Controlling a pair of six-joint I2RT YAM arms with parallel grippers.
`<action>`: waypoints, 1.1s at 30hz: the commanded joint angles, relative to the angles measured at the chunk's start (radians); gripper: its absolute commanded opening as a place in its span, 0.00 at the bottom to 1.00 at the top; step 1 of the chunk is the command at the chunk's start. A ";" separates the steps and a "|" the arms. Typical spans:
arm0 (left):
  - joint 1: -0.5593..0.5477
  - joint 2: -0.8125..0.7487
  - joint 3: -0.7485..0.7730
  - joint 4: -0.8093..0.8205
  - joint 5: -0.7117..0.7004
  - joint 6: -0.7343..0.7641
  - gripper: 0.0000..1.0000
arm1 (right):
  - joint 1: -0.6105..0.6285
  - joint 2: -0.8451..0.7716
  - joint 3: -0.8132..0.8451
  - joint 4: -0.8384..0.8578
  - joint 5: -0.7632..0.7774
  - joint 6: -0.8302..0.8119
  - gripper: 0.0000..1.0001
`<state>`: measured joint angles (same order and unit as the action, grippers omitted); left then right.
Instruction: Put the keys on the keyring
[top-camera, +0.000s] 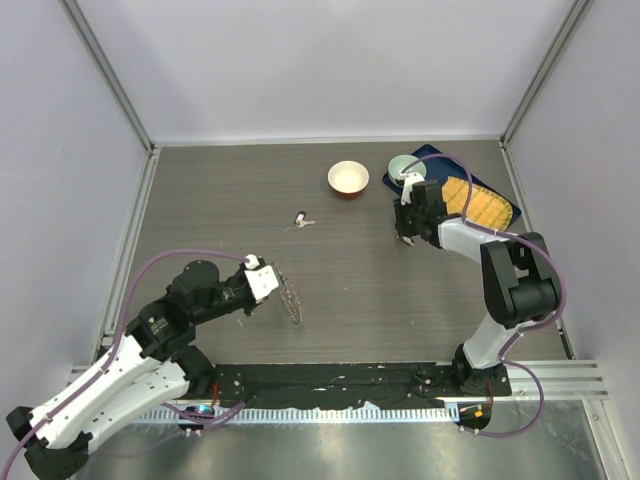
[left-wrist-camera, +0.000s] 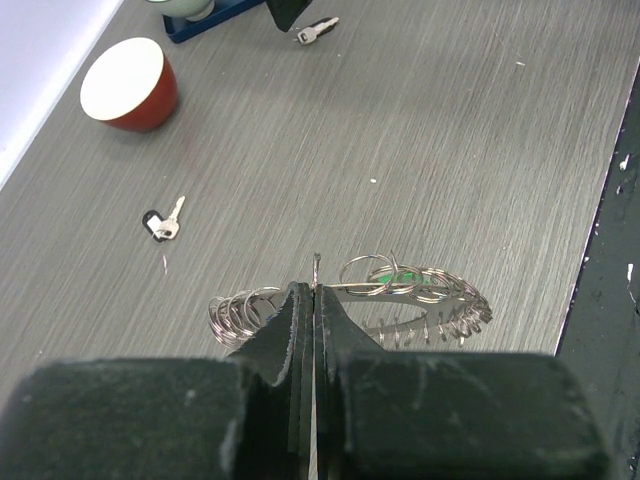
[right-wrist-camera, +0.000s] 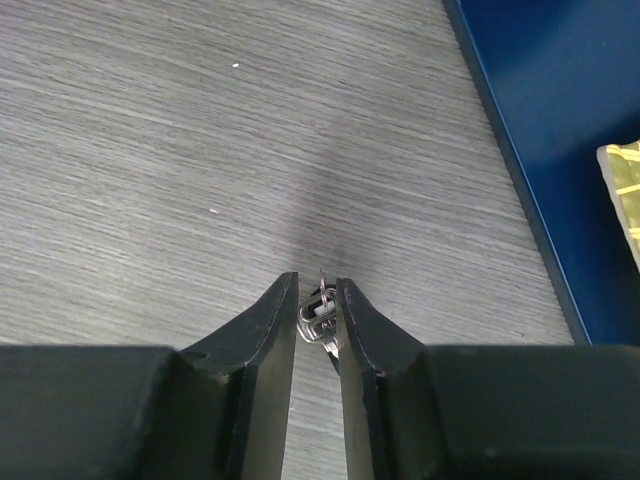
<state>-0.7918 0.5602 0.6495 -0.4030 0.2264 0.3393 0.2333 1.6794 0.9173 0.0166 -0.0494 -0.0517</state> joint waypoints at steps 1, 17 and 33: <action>0.002 0.001 0.024 0.041 -0.007 -0.011 0.00 | -0.002 0.028 0.046 0.009 0.000 -0.027 0.28; 0.003 0.027 0.022 0.044 0.007 -0.016 0.00 | 0.001 0.021 0.049 -0.041 -0.003 -0.046 0.01; 0.016 0.037 0.035 0.046 0.175 0.043 0.00 | 0.277 -0.466 -0.101 0.052 -0.185 -0.195 0.01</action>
<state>-0.7803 0.5953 0.6495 -0.4095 0.3218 0.3550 0.4484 1.3132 0.8417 0.0128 -0.1017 -0.1654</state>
